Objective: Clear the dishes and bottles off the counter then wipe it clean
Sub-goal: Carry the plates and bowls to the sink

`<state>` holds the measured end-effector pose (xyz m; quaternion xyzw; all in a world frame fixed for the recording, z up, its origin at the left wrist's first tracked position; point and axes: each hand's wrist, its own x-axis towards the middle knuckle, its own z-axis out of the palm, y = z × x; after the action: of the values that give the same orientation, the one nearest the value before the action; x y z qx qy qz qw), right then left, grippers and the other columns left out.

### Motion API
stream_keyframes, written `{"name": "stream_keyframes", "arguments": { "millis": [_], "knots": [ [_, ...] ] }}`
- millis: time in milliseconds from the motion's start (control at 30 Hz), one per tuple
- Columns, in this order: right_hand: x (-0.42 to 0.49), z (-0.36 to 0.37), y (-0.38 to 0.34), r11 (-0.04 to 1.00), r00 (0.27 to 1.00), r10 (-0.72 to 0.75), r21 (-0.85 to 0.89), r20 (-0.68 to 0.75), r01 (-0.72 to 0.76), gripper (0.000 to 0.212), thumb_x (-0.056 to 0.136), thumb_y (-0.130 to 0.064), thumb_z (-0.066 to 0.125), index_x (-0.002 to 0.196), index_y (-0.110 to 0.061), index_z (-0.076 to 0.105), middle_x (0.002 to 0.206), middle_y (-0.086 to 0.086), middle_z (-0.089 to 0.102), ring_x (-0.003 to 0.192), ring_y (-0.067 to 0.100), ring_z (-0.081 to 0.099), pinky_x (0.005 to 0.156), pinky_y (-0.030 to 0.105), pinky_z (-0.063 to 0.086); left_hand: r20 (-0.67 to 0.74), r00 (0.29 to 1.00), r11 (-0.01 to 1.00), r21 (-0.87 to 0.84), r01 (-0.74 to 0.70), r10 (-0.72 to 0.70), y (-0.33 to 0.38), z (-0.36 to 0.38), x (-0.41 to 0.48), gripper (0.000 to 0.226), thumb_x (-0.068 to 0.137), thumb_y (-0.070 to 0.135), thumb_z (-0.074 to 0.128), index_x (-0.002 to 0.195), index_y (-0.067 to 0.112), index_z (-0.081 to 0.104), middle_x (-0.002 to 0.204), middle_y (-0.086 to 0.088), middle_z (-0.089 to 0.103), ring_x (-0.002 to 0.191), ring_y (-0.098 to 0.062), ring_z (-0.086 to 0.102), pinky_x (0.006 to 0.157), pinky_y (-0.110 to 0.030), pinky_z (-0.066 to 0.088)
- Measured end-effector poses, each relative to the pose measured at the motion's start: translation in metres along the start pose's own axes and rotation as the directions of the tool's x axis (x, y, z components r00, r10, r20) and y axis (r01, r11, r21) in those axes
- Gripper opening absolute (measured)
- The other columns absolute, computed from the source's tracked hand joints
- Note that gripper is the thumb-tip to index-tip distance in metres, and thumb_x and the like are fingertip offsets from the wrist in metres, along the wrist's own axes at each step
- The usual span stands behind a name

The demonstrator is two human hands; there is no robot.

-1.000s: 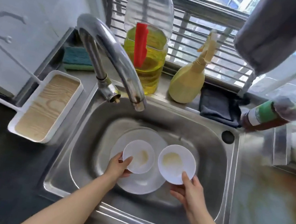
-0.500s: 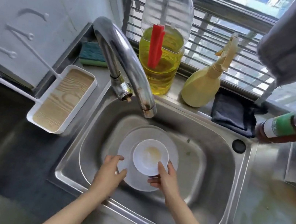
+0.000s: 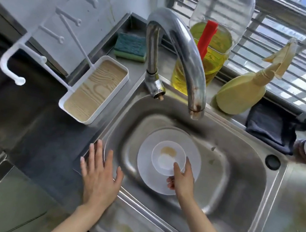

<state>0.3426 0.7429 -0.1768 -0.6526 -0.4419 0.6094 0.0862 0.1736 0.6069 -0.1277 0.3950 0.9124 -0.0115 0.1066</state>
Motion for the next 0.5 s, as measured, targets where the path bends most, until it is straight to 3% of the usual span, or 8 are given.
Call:
{"name": "stream_keyframes", "arguments": {
  "millis": [133,267,367,433,500],
  "knots": [
    [-0.004,-0.002,0.002,0.999,0.999,0.049,-0.018,-0.023,-0.049,0.067,0.096,-0.033,0.049,0.149,-0.019,0.010,0.063,0.015,0.060,0.048,0.022,0.052,0.045,0.027,0.045,-0.022,1.000,1.000,-0.016,-0.004,0.003,0.000,-0.002,0.000,0.057,0.078,0.034,0.033,0.122,0.006,0.056,0.149,-0.020,0.027,0.140,-0.034,0.018,0.106,-0.056,0.019],
    [-0.017,-0.005,0.002,0.999,0.999,0.035,-0.003,-0.041,-0.036,0.065,0.097,-0.031,0.047,0.148,-0.015,0.010,0.072,0.014,0.060,0.053,0.022,0.053,0.050,0.030,0.045,0.028,1.000,1.000,-0.010,-0.004,0.004,0.000,-0.007,0.000,0.055,0.078,0.034,0.032,0.117,0.007,0.059,0.149,-0.019,0.028,0.139,-0.034,0.019,0.105,-0.056,0.023],
    [-0.032,-0.002,-0.001,0.990,0.990,-0.079,-0.128,-0.121,0.063,0.058,0.095,-0.036,0.046,0.143,-0.013,0.022,0.081,0.008,0.063,0.074,0.026,0.061,0.074,0.042,0.051,0.111,0.994,0.999,-0.038,-0.006,0.010,0.001,-0.015,0.001,0.050,0.082,0.035,0.037,0.116,0.005,0.060,0.149,-0.020,0.026,0.138,-0.036,0.022,0.103,-0.058,0.028],
    [-0.045,-0.001,-0.011,0.977,0.978,-0.146,-0.176,-0.151,0.119,0.047,0.095,-0.033,0.047,0.134,-0.011,0.034,0.088,0.007,0.062,0.085,0.028,0.059,0.080,0.041,0.045,0.128,0.991,0.995,-0.096,-0.025,0.037,-0.001,-0.026,0.001,0.048,0.092,0.033,0.041,0.131,0.006,0.048,0.153,-0.016,0.008,0.142,-0.033,0.007,0.110,-0.054,0.017],
    [-0.061,0.003,-0.024,0.954,0.971,-0.215,-0.237,-0.109,0.184,0.030,0.095,-0.026,0.048,0.121,-0.011,0.045,0.095,0.010,0.060,0.086,0.026,0.055,0.077,0.034,0.039,0.124,0.991,0.962,-0.274,-0.011,0.047,-0.013,-0.036,0.001,0.051,0.097,0.033,0.035,0.143,0.013,0.028,0.156,-0.009,-0.003,0.143,-0.025,-0.006,0.115,-0.041,0.001]
  ]
}}
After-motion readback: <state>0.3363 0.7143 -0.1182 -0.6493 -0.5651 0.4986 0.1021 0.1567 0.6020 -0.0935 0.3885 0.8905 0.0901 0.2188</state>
